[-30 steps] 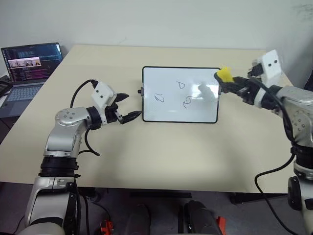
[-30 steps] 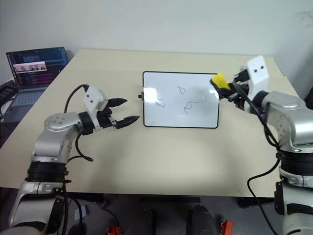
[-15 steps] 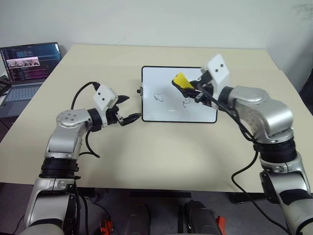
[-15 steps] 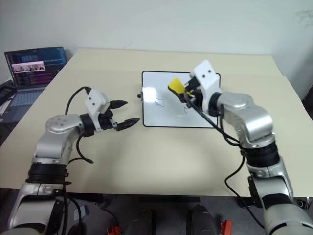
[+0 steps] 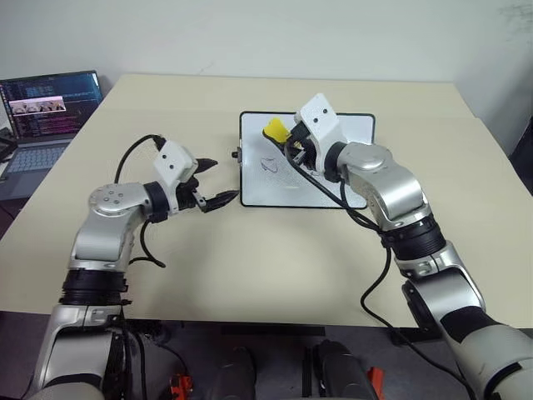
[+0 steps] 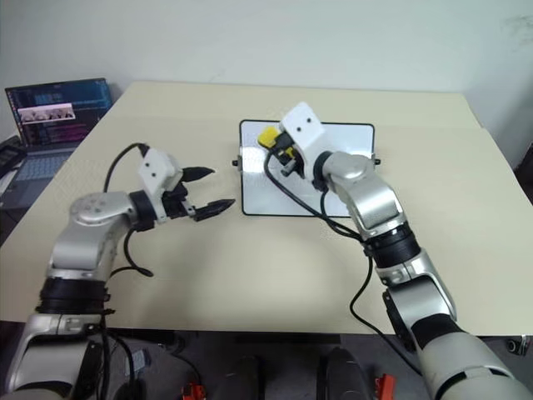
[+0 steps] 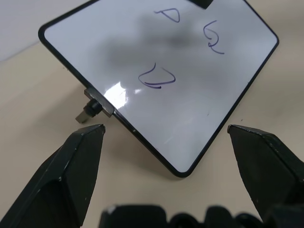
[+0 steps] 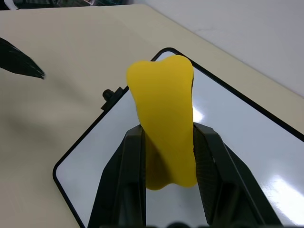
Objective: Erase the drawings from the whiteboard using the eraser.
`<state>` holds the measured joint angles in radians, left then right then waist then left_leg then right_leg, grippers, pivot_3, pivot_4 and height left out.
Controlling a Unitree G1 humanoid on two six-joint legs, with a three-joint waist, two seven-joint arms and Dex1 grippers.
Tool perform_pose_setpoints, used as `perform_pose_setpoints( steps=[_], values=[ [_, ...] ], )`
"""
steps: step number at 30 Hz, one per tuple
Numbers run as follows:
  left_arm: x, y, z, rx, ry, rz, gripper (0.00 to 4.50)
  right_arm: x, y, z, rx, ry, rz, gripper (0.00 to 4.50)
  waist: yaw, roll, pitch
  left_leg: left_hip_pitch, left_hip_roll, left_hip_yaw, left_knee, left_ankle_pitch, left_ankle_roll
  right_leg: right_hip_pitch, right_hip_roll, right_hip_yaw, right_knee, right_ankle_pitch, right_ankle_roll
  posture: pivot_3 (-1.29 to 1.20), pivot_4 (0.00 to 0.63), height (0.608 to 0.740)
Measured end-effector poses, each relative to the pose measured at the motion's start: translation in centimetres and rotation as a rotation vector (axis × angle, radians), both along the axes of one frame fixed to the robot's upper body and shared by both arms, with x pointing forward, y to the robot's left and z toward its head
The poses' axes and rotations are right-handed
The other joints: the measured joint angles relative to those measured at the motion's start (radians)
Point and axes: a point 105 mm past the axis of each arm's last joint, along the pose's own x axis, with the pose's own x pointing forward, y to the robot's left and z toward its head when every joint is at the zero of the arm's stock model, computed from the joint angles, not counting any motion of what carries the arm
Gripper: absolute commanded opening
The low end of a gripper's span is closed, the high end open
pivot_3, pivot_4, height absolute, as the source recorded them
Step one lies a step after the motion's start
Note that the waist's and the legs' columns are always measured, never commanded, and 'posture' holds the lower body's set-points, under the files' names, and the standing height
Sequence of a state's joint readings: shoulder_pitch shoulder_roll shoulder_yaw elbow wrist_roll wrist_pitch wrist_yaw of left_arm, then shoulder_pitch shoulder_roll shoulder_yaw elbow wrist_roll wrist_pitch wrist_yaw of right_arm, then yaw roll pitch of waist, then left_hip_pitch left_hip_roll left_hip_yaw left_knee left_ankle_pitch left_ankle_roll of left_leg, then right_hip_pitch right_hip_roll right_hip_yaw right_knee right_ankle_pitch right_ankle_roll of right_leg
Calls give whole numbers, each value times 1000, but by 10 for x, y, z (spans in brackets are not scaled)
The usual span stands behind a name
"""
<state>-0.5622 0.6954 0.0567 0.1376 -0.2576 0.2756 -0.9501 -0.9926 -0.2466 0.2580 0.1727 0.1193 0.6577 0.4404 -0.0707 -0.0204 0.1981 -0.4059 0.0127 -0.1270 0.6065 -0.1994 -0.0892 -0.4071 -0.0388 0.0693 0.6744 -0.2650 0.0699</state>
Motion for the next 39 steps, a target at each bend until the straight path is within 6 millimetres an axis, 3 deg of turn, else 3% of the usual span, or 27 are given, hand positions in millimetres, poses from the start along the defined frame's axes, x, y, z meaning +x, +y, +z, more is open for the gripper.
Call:
perform_pose_setpoints(
  steps=[5,10,21,32,39],
  values=[
    [-6,9,11,38,-21,13,4500,1,11,-3,8,1,30,1036,-12,0,0,1,0,0,0,0,0,0,0,0,2,0,0,0,150,740],
    [-9,5,18,41,-36,3,4500,3,17,-6,8,-2,41,1035,-13,0,0,1,0,0,0,0,0,0,0,0,3,0,0,0,150,740],
    [-9,6,14,53,-21,14,4500,18,23,-21,-50,-5,20,1017,-16,0,0,2,0,0,0,0,0,0,0,0,4,-1,-1,0,150,740],
    [-10,7,2,23,13,31,4500,32,21,-48,-156,42,-10,1017,-17,0,0,2,0,0,0,0,0,0,0,0,4,-1,-1,0,150,740],
    [-12,8,-3,25,24,34,4500,46,25,-34,-215,-28,-79,1015,-18,0,0,2,0,0,-1,0,0,0,1,0,4,-1,-1,0,150,740]
  ],
)
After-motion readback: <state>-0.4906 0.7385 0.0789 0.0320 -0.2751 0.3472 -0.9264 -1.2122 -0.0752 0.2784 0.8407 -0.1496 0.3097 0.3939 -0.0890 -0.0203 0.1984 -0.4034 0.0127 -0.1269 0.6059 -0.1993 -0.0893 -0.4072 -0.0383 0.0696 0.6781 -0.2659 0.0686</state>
